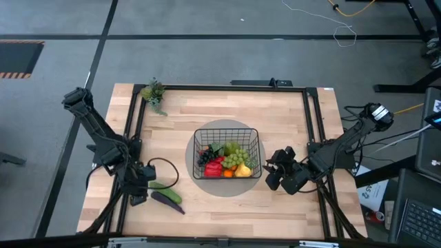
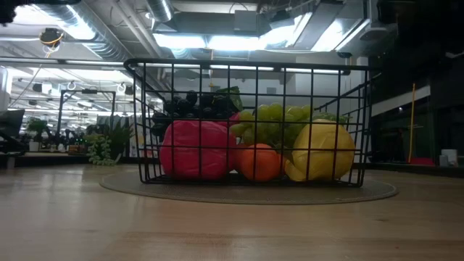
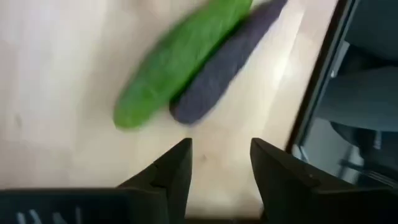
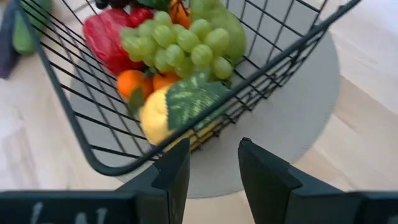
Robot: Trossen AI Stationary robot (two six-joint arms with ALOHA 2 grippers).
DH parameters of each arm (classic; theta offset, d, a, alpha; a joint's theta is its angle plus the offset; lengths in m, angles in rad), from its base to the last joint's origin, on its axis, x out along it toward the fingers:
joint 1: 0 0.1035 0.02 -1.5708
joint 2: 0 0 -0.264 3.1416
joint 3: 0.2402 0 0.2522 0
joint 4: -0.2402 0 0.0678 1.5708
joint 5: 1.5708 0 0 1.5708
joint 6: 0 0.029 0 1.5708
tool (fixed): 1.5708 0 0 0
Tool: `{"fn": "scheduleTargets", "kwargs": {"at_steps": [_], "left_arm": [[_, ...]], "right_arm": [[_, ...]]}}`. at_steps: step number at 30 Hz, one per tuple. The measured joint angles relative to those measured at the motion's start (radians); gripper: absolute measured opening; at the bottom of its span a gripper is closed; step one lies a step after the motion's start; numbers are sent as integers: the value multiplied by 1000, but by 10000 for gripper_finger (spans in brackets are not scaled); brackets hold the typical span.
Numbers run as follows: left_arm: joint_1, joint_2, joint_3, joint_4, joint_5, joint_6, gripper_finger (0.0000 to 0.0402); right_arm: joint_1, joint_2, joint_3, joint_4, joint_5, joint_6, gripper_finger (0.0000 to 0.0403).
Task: Build produce basket
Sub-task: Put the cucumber into the black wire basket
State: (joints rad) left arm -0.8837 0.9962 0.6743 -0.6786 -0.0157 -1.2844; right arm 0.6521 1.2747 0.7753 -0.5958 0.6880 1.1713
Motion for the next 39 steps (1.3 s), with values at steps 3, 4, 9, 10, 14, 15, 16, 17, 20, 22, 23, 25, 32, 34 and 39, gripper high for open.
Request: {"fn": "scheduleTargets", "kwargs": {"at_steps": [3, 4, 9, 10, 14, 15, 16, 17, 20, 22, 23, 25, 32, 34, 39], "left_arm": [[1, 0, 0, 30, -84, 98, 157], [2, 0, 0, 48, -108, 129, 157], [5, 42, 0, 183, -214, 282, 157], [9, 57, 0, 223, -228, 303, 157], [28, 112, 11, 324, -257, 393, 157], [33, 129, 25, 314, -259, 414, 157], [39, 146, 42, 292, -262, 428, 157], [43, 164, 60, 270, -263, 431, 157], [49, 227, 114, 206, -264, 431, 157], [54, 277, 149, 169, -264, 431, 157], [61, 301, 163, 136, -262, 427, 157], [75, 348, 182, 81, -247, 423, 157], [101, 423, 189, 63, -122, 349, 172], [105, 439, 189, 59, -112, 351, 181], [102, 464, 190, 20, -151, 416, 203]], "right_arm": [[0, 0, 0, 7, -15, 0, 136], [0, 0, 0, 8, -26, 0, 136], [0, 0, 0, 10, -35, -1, 136], [0, 0, 0, 10, -35, -2, 136], [0, 0, 0, 9, -36, -3, 136], [0, 0, 0, 9, -36, -4, 136], [0, 0, 0, 9, -36, -5, 136], [0, 0, 0, 9, -36, -5, 136], [0, 0, 0, 8, -36, -5, 136], [0, 0, 0, 7, -36, -5, 136], [0, 0, 0, 5, -35, -5, 136], [0, 0, 0, 0, -35, -6, 136], [0, -1, 0, 0, -35, -5, 136], [0, -1, 0, 0, -35, -5, 136], [0, -1, 0, 0, -35, -3, 136]]}}
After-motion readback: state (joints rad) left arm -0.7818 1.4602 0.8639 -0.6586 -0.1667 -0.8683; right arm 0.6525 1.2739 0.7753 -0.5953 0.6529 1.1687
